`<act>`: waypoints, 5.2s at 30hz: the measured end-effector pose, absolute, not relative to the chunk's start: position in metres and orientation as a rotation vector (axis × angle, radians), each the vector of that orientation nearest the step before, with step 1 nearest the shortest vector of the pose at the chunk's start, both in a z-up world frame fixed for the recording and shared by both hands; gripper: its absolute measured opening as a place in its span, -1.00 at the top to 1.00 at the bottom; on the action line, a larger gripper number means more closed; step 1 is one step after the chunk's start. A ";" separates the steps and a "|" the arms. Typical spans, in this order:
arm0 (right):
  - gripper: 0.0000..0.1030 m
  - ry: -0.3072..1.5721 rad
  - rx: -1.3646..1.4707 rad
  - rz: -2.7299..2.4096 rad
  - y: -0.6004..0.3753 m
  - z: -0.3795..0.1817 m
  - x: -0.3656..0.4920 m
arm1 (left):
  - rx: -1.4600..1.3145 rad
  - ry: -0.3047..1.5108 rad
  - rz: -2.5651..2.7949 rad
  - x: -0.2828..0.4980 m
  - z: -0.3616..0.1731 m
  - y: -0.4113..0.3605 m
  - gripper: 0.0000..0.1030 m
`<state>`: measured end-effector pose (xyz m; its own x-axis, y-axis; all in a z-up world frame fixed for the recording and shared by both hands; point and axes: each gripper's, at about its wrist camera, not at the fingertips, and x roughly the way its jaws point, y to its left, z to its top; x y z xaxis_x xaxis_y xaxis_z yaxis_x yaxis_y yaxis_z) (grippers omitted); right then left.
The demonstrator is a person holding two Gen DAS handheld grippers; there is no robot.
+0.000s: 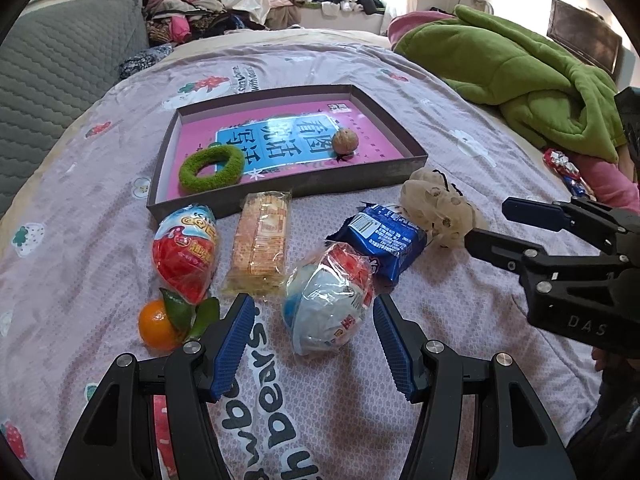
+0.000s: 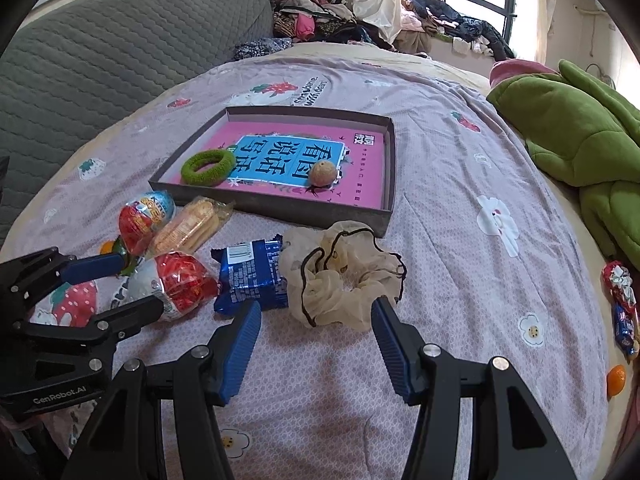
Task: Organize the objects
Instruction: 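Move left gripper to the plastic-wrapped egg toy while right gripper moves to the beige scrunchie, then close left gripper on the wrapped egg toy while right gripper pinches the beige scrunchie, then lift the wrapped egg toy with left gripper while right gripper lifts the scrunchie, then carry the egg toy with left gripper while right gripper carries the scrunchie over the tray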
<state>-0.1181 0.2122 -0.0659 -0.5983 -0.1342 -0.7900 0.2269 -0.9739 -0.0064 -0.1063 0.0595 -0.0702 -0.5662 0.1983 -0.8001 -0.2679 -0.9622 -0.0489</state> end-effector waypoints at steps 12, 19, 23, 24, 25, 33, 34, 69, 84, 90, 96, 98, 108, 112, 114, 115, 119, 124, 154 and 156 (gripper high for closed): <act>-0.11 0.210 1.307 -2.637 0.213 -0.091 -0.132 | -1.324 0.101 2.560 -0.116 -0.080 0.062 -0.23; 0.03 0.149 1.316 -2.634 0.221 -0.098 -0.140 | -1.320 0.088 2.555 -0.121 -0.084 0.066 -0.23; 0.25 0.098 1.317 -2.610 0.223 -0.100 -0.143 | -1.319 0.067 2.551 -0.124 -0.086 0.068 -0.23; 0.29 0.093 1.315 -2.608 0.223 -0.100 -0.143 | -1.324 0.064 2.549 -0.125 -0.087 0.069 -0.23; 0.32 0.090 1.316 -2.605 0.224 -0.099 -0.144 | -1.329 0.060 2.545 -0.125 -0.087 0.069 -0.23; 0.52 0.058 1.303 -2.584 0.223 -0.098 -0.144 | -1.325 0.063 2.540 -0.125 -0.089 0.071 -0.09; 0.53 0.055 1.302 -2.581 0.223 -0.097 -0.144 | -1.326 0.052 2.538 -0.126 -0.089 0.070 -0.09; 0.78 -0.080 1.145 -2.505 0.212 -0.067 -0.126 | -1.228 0.052 2.666 -0.110 -0.059 0.059 -0.02; 0.78 -0.064 1.093 -2.542 0.190 -0.054 -0.085 | -1.160 0.043 2.733 -0.085 -0.028 0.045 -0.02; 0.78 -0.113 1.096 -2.550 0.192 -0.051 -0.069 | -1.152 0.009 2.739 -0.077 -0.020 0.035 -0.02; 0.78 -0.133 1.086 -2.549 0.192 -0.043 -0.062 | -1.124 -0.018 2.749 -0.071 -0.010 0.028 -0.02; 0.78 -0.135 1.073 -2.548 0.192 -0.038 -0.062 | -1.116 -0.028 2.752 -0.071 -0.006 0.024 -0.02; 0.78 -0.114 0.973 -2.543 0.184 -0.004 -0.071 | -1.088 -0.011 2.781 -0.076 0.008 0.015 -0.02; 0.78 -0.090 0.943 -2.536 0.178 0.008 -0.077 | -1.081 -0.012 2.792 -0.081 0.013 0.012 -0.02; 0.78 -0.085 0.930 -2.531 0.175 0.013 -0.081 | -1.077 -0.007 2.800 -0.084 0.017 0.011 -0.02; 0.78 -0.084 0.924 -2.533 0.175 0.015 -0.083 | -1.076 -0.002 2.805 -0.085 0.018 0.011 -0.02; 0.78 -0.075 0.887 -2.542 0.172 0.028 -0.094 | -1.063 0.016 2.826 -0.093 0.025 0.009 -0.02; 0.78 -0.092 0.850 -2.546 0.169 0.038 -0.104 | -1.048 0.015 2.841 -0.100 0.033 0.011 -0.02; 0.78 -0.105 0.723 -2.607 0.189 0.079 -0.154 | -0.983 0.031 2.879 -0.161 0.065 0.018 -0.02; 0.78 -0.108 0.723 -2.613 0.190 0.080 -0.158 | -0.984 0.038 2.879 -0.166 0.065 0.019 -0.02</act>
<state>-0.1579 0.1900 0.0797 -0.7741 -0.4203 -0.4735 0.3797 -0.9066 0.1840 -0.1659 0.0193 0.0649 -0.7864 0.0854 -0.6118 -0.1014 -0.9948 -0.0086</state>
